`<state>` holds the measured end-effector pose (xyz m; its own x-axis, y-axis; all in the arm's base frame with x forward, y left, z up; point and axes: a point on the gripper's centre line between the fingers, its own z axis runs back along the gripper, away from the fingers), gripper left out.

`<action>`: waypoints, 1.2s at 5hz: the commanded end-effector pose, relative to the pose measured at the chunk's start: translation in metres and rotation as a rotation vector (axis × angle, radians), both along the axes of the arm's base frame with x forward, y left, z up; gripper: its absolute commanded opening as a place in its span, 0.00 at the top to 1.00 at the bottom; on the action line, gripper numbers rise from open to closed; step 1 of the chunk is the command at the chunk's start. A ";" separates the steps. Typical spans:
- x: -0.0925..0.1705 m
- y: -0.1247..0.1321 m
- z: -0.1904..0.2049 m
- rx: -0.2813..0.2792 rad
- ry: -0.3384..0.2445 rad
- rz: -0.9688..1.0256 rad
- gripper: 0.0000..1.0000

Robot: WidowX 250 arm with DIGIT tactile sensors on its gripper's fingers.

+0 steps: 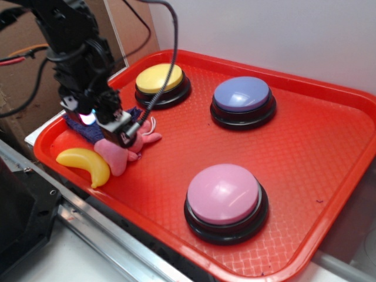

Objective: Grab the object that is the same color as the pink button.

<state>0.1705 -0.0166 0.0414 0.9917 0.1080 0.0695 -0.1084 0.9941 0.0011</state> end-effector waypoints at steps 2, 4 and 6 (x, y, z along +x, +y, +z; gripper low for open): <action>0.005 -0.005 -0.024 -0.007 0.043 0.068 1.00; 0.006 -0.005 0.010 0.048 0.024 0.043 1.00; 0.017 -0.018 0.101 0.077 0.053 -0.116 1.00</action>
<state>0.1809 -0.0351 0.1328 0.9990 -0.0332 -0.0287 0.0354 0.9962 0.0796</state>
